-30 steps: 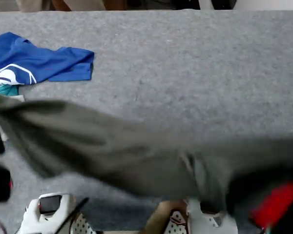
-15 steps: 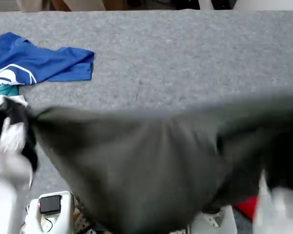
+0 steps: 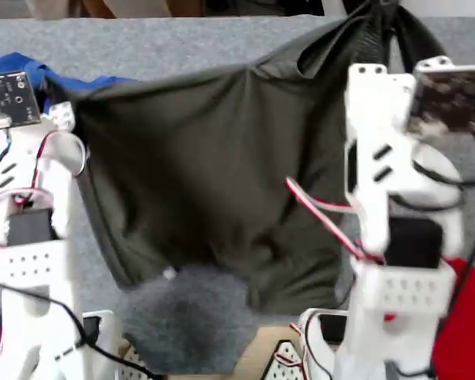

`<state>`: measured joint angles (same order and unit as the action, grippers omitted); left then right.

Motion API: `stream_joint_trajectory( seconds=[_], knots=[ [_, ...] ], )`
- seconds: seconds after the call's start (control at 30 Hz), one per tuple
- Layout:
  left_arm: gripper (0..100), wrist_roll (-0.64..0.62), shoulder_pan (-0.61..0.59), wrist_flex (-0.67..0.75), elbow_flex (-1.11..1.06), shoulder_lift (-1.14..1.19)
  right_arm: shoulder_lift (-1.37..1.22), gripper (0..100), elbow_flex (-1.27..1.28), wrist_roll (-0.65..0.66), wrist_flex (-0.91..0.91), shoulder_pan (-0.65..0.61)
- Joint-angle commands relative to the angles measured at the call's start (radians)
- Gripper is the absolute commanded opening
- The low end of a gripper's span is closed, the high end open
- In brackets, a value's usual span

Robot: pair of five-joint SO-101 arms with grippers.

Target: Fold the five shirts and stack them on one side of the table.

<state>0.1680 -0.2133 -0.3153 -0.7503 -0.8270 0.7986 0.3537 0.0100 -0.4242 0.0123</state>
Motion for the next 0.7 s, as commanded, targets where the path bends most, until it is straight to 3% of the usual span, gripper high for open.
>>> stream_joint_trajectory(
  seconds=[0.0, 0.37, 0.57, 0.67],
  knots=[
    [2, 0.014, 0.04, 0.153, 0.028, 0.085, -0.061, 0.4, 0.051, -0.006, 0.147, -0.015],
    [2, 0.012, 0.117, 0.097, 0.189, 0.216, -0.24, 0.4, -0.053, -0.002, 0.124, -0.008],
    [2, 0.014, 0.11, -0.092, 0.192, 0.216, -0.105, 0.5, -0.054, 0.008, -0.173, -0.007],
    [2, 0.014, 0.109, -0.157, 0.183, 0.216, -0.016, 0.5, -0.053, 0.095, -0.344, -0.012]
  ],
)
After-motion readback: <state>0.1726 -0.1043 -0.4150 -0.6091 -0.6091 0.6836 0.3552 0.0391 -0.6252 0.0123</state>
